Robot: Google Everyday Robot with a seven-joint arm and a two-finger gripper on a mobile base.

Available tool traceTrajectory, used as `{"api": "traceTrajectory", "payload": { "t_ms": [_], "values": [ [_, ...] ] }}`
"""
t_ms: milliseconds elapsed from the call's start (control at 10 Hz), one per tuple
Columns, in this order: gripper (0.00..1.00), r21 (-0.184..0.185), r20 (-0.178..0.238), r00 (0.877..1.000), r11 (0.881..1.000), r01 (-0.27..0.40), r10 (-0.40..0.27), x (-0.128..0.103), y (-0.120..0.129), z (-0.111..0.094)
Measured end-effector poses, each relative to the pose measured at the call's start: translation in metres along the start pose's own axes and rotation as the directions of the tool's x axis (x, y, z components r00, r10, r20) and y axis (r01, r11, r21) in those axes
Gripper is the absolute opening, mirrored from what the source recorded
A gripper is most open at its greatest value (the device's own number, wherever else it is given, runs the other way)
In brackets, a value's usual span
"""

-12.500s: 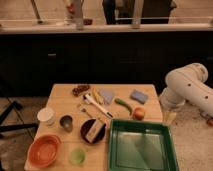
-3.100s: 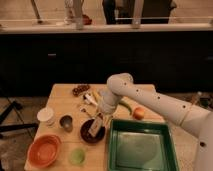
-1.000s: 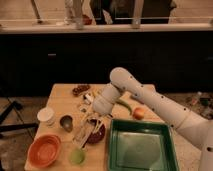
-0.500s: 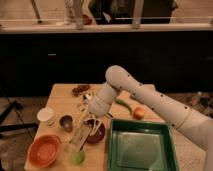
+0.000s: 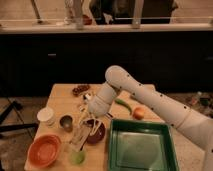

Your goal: Place eraser in plastic cup

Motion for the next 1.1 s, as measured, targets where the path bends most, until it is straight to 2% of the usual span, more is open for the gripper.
{"api": "traceTrajectory", "payload": {
  "t_ms": [200,500,1100],
  "values": [
    [0.15,-0.013,0.068,0.998,1.000,-0.010,0.011,0.009,0.003,0.024],
    [0.15,-0.033,0.134,0.991,0.999,-0.019,0.024,0.012,0.002,0.044],
    [0.15,-0.093,0.246,0.967,0.995,-0.047,0.069,0.009,0.000,0.058]
  ]
}}
